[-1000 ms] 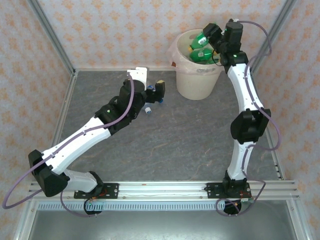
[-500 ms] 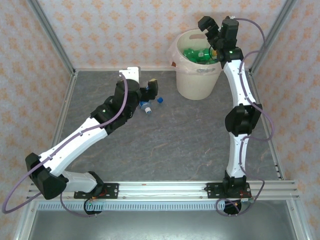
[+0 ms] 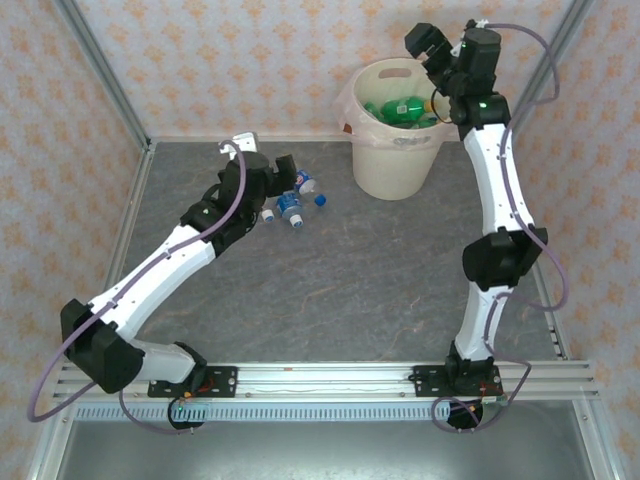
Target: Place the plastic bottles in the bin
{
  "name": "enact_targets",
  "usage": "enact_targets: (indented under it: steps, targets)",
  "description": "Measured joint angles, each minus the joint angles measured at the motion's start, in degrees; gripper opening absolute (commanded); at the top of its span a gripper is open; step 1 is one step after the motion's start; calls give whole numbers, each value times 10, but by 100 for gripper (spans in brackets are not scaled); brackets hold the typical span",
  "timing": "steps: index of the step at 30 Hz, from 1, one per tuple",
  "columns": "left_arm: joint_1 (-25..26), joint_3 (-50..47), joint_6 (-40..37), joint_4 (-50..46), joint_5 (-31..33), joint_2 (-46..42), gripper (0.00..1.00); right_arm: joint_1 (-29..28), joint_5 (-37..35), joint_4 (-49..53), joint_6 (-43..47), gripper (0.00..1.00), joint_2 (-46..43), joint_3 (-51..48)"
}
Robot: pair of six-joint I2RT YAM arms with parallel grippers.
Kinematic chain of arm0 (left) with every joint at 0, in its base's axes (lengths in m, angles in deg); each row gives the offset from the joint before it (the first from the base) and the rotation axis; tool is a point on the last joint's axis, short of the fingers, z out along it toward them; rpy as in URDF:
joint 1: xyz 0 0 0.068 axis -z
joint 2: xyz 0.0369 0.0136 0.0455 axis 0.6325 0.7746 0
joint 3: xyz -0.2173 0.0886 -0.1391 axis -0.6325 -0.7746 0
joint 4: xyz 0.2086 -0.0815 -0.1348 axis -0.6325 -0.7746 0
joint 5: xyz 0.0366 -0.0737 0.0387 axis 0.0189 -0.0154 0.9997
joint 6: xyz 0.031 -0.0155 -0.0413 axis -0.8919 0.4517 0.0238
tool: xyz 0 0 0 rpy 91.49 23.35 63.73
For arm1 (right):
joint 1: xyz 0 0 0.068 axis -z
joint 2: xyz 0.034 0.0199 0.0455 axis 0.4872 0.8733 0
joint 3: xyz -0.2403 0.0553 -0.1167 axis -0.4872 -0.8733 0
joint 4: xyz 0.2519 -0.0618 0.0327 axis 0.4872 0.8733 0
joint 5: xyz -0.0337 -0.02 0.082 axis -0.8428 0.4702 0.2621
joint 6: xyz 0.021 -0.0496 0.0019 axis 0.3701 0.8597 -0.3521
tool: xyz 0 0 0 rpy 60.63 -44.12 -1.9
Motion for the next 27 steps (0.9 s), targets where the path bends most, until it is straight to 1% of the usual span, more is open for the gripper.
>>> enact_targets:
  steps: [2,5,11,13,15,22,27]
  targets:
    - [-21,-17,26,-2,-19,6,90,-2,0,-1,11,100,-33,-30]
    - [-53,-41,63,-2,-54,21,79,-7,0,-1,26,100,-79,-75]
    - [-99,-61,102,-1,-117,75,72,-23,0,-1,56,100,-141,-149]
    - [-109,-63,107,0,-134,97,66,-25,-1,-4,63,100,-157,-171]
    - [-116,-63,111,1,-151,120,63,-26,-1,-5,68,100,-171,-188]
    - [-134,-63,118,13,-199,201,61,-26,-2,-9,85,100,-210,-221]
    - [-138,-62,118,27,-221,240,60,-26,-3,-10,95,100,-218,-226]
